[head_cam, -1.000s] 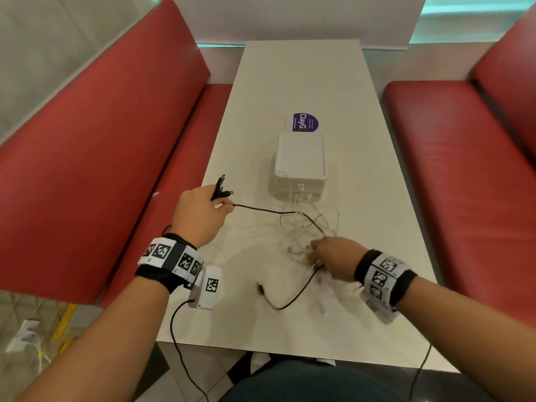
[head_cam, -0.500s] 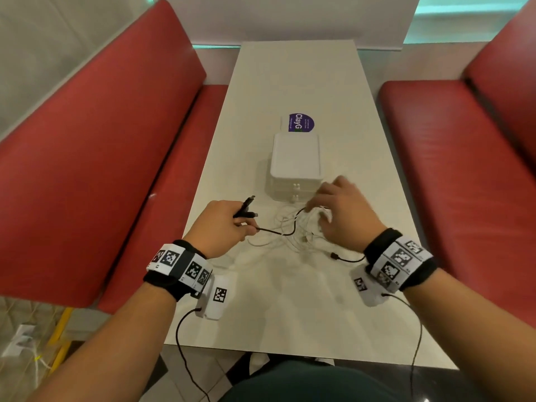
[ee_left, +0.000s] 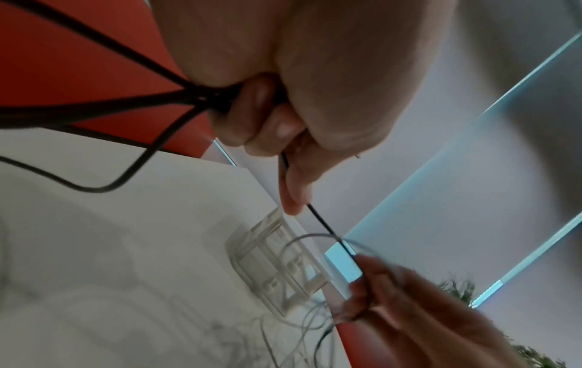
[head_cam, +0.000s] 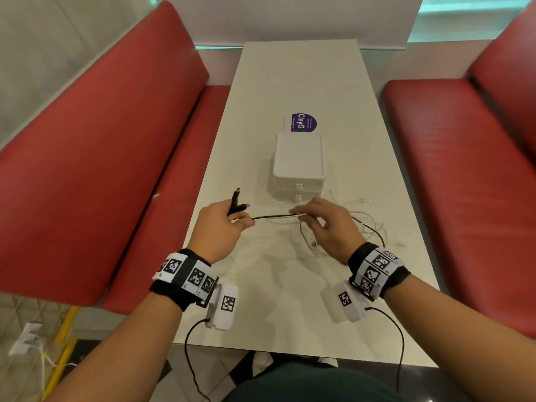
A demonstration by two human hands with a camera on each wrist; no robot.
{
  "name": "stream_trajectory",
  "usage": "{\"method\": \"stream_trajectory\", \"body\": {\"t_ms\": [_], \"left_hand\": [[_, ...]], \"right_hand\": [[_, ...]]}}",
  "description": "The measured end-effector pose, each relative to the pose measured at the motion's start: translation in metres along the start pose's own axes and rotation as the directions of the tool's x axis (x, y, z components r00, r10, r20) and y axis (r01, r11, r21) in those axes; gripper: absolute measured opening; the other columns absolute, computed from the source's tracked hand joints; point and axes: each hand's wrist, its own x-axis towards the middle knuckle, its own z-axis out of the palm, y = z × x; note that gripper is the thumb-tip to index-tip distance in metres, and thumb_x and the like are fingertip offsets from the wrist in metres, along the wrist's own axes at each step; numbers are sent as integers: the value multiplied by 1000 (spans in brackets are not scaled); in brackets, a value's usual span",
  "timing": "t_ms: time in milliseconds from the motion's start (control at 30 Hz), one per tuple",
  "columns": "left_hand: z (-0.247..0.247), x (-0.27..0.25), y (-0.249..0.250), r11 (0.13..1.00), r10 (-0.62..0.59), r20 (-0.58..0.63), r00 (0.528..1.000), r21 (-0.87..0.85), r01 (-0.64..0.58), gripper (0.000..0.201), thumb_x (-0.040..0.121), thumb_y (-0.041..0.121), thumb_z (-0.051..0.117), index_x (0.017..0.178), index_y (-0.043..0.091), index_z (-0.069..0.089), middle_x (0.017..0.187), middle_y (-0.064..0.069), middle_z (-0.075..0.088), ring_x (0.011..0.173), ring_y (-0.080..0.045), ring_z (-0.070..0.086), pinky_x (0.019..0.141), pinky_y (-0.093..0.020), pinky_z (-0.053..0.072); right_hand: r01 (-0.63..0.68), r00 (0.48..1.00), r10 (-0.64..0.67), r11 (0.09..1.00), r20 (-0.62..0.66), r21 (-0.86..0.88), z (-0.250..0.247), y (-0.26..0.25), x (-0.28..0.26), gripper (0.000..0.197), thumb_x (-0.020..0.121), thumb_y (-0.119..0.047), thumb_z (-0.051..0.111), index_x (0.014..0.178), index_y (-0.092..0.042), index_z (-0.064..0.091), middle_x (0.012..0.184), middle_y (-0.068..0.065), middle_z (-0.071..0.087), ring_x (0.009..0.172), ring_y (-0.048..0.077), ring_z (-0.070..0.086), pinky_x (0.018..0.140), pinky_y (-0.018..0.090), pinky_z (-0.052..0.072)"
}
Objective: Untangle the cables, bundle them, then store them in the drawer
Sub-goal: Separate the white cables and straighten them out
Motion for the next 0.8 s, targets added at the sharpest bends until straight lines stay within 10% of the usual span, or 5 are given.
{"method": "stream_trajectory", "body": {"t_ms": [133,267,433,533,800], "left_hand": [[-17,8,-12,994,-61,-170,983,78,76,21,85,16,74,72,6,61,89,3,72,85,-16,65,67,-27,43],[-29,9,-14,992,-44,-210,977,108,68,34,83,17,75,62,11,49,83,4,71,78,-20,63,64,-33,44],[-14,0,1,999,32,-80,996,28,-30,14,80,13,78,71,16,68,82,10,74,63,-19,67,65,-36,58],[-4,-5,13,996,52,-6,999,-75,-52,7,80,9,79,80,10,72,77,13,74,56,-14,67,59,-21,50],[-8,-8,14,983,23,-50,998,-182,-32,6,83,8,78,83,6,72,68,23,65,54,-6,57,60,-19,47]], "right_hand": [[132,979,-143,988,-142,-81,-13,-4,-6,30,85,2,70,101,-20,82,100,-3,70,94,10,63,88,18,48],[-70,834,221,951,506,-301,-25,-7,-13,19,93,-30,63,99,-30,80,92,-14,75,88,0,64,84,20,46],[-85,989,119,941,85,-328,-12,-8,-2,22,85,-23,75,106,-28,69,98,-12,61,92,9,51,83,23,44],[45,989,-23,988,149,-145,0,-19,5,29,83,-22,80,109,-24,67,107,-10,55,98,4,49,87,11,38],[29,959,43,968,280,-248,20,-9,2,28,105,-30,49,83,-13,50,77,-2,51,72,17,44,66,31,37]]}}
